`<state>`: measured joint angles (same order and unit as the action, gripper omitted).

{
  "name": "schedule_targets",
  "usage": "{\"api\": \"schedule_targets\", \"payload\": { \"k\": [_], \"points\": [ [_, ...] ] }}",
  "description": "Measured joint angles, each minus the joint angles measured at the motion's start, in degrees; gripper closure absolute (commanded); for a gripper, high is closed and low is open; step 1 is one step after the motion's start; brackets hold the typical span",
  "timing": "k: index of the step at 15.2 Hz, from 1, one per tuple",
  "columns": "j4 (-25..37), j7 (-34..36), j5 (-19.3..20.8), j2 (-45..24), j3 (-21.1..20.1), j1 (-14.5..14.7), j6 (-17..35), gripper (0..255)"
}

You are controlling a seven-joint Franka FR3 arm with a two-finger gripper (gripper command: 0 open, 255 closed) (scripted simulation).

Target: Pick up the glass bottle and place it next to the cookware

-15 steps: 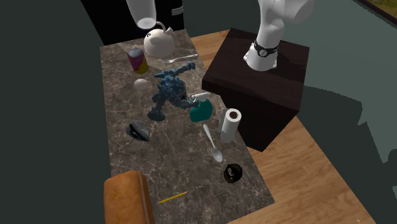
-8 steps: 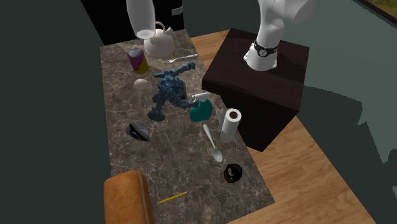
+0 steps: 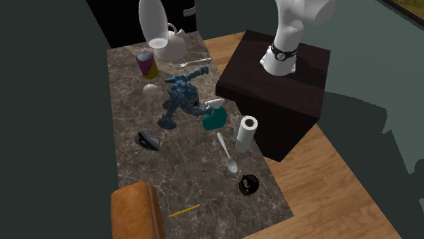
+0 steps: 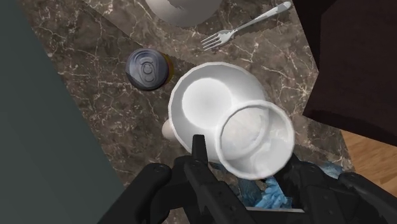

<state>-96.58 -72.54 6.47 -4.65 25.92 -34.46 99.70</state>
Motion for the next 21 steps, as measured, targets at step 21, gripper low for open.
{"api": "schedule_targets", "payload": {
  "k": [21],
  "points": [
    [-13.53, 1.23, -0.62, -2.53, -0.01, -0.3, 15.77, 255]
  ]
}}
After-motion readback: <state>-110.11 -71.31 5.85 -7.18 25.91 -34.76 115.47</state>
